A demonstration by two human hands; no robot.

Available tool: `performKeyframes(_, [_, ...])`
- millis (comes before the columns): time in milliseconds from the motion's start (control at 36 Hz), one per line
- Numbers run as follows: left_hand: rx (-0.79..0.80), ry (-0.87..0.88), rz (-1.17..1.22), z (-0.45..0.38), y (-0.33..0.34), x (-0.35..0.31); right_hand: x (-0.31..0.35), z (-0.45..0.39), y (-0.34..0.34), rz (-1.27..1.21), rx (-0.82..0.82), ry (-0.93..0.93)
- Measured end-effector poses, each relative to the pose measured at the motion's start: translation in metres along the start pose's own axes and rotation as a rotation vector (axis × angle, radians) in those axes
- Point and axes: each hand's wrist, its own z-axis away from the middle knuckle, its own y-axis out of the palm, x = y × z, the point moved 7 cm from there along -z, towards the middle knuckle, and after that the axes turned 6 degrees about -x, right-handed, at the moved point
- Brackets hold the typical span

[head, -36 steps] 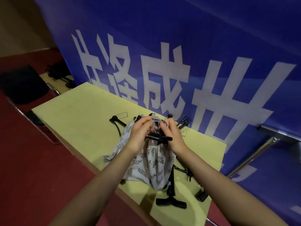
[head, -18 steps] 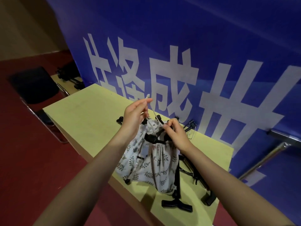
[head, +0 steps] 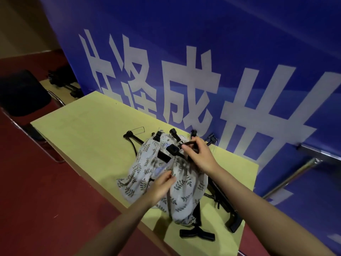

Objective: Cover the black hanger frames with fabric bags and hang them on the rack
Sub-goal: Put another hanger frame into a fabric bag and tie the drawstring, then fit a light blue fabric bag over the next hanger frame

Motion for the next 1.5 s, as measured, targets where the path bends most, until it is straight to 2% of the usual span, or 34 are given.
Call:
performKeyframes(56, [0.012, -0.012, 0.033, -0.005, 0.008, -0.003, -0.005, -0.005, -0.005, 0.082, -0.036, 0.026])
performKeyframes(139, [-0.028, -0.017, 0.092, -0.013, 0.009, -0.005, -0.012, -0.011, -0.012, 0.073, -0.115, 0.094])
performKeyframes(194, [-0.049, -0.032, 0.105, -0.026, 0.007, -0.001, -0.017, -0.016, -0.017, -0.098, -0.167, 0.187])
performKeyframes(250, [-0.086, -0.039, 0.138, -0.026, -0.001, -0.014, -0.018, -0.023, -0.022, -0.411, -0.231, 0.293])
performKeyframes(333, [-0.084, -0.004, 0.151, -0.036, -0.009, -0.027, -0.013, -0.042, -0.033, -0.476, -0.308, 0.339])
performKeyframes(500, [0.088, -0.105, 0.095, -0.082, -0.018, -0.026, 0.01, -0.081, -0.024, -0.679, -0.318, 0.328])
performKeyframes(583, [0.011, -0.242, -0.018, -0.081, -0.033, -0.04, 0.014, -0.102, -0.006, -0.751, -0.234, 0.344])
performKeyframes(694, [-0.064, -0.239, -0.122, -0.098, -0.059, -0.037, 0.01, -0.127, 0.014, -0.618, -0.169, 0.405])
performKeyframes(778, [-0.09, -0.229, 0.029, -0.135, -0.081, -0.012, 0.01, -0.14, 0.035, -0.598, -0.103, 0.441])
performKeyframes(833, [-0.12, -0.224, 0.078, -0.128, -0.091, -0.026, 0.007, -0.147, 0.052, -0.555, -0.031, 0.457])
performKeyframes(944, [-0.102, -0.163, 0.135, -0.133, -0.101, -0.041, 0.014, -0.151, 0.078, -0.443, 0.108, 0.394])
performKeyframes(1000, [-0.086, -0.154, 0.152, -0.141, -0.107, -0.038, 0.019, -0.153, 0.085, -0.306, 0.189, 0.327])
performKeyframes(1111, [-0.305, -0.165, 0.15, -0.157, -0.143, -0.037, 0.01, -0.144, 0.094, -0.16, 0.307, 0.242])
performKeyframes(1194, [-0.498, -0.127, 0.069, -0.165, -0.172, -0.037, -0.025, -0.131, 0.092, -0.047, 0.32, 0.24])
performKeyframes(1250, [-0.54, -0.102, -0.027, -0.172, -0.181, -0.03, -0.058, -0.121, 0.083, 0.028, 0.275, 0.298])
performKeyframes(1361, [-0.495, -0.108, -0.202, -0.19, -0.174, -0.01, -0.107, -0.097, 0.071, 0.164, 0.229, 0.349])
performKeyframes(1500, [-0.417, -0.113, -0.363, -0.212, -0.14, 0.011, -0.129, -0.074, 0.087, 0.391, 0.455, 0.231])
